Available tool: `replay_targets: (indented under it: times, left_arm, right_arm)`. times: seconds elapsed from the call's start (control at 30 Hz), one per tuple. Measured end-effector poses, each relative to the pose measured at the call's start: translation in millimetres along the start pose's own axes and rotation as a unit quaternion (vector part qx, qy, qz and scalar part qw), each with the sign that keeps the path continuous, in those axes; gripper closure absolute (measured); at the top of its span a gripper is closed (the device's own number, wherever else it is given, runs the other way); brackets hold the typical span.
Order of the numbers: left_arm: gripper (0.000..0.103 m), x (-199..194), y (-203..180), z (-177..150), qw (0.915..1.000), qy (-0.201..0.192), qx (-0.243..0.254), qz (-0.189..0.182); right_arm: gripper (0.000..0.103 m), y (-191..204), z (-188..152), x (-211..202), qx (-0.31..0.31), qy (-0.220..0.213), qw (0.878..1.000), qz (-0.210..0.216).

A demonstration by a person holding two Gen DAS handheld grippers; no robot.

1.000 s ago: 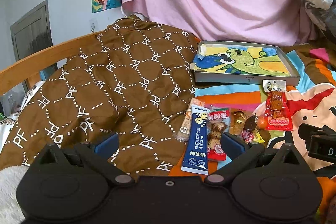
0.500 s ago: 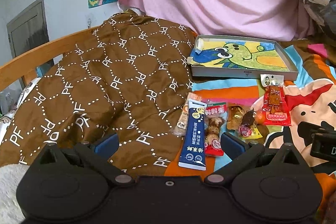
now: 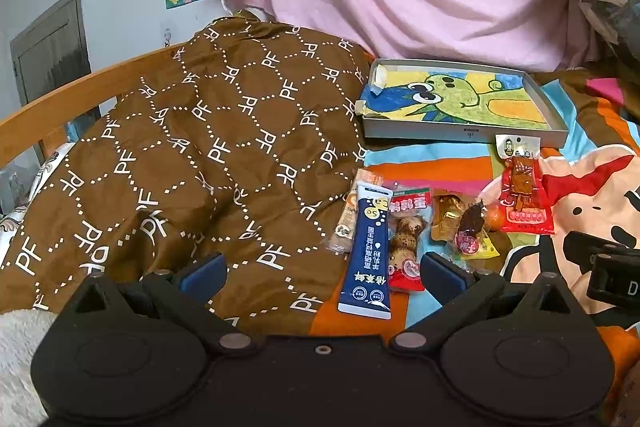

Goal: Organize snacks

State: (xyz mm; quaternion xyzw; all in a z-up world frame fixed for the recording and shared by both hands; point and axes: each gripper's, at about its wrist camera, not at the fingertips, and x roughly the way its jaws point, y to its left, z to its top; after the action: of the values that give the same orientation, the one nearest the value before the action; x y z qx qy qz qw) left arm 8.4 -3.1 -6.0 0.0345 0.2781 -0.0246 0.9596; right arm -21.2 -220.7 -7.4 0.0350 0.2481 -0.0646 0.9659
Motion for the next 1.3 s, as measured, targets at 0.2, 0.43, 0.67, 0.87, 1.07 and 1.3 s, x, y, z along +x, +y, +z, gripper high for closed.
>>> replay_targets:
  times: [0.2,0.43,0.67,0.87,1.07,1.3]
  left_arm:
    - [0.001,1.7,0.0,0.4,1.0000,0.005,0.000,-0.002]
    - [0.001,5.0,-2.8,0.9,0.9998,0.017,0.008,-0.002]
    - [0.001,12.1,-5.5,1.7,0.9994,0.032,0.012,-0.003]
    - [0.001,20.5,-5.5,2.2,0.9985,0.053,0.012,-0.003]
    - [0.001,29.8,-5.4,2.6,0.9969,0.078,0.008,-0.002]
    - [0.001,40.0,-4.5,5.8,0.9944,0.105,0.006,-0.007]
  right_arm:
    - [0.000,-1.7,1.8,3.3,0.003,0.010,1.000,-0.001]
    - [0.000,-2.8,3.6,6.0,0.006,0.021,1.000,-0.003]
    - [0.000,-0.1,4.2,9.2,0.002,0.030,1.000,-0.002]
    - [0.000,-0.8,4.6,14.9,0.006,0.044,0.999,0.000]
    - [0.000,-1.1,3.9,22.9,0.008,0.064,0.998,0.001]
    - [0.000,-2.8,4.9,31.7,0.015,0.084,0.996,0.007]
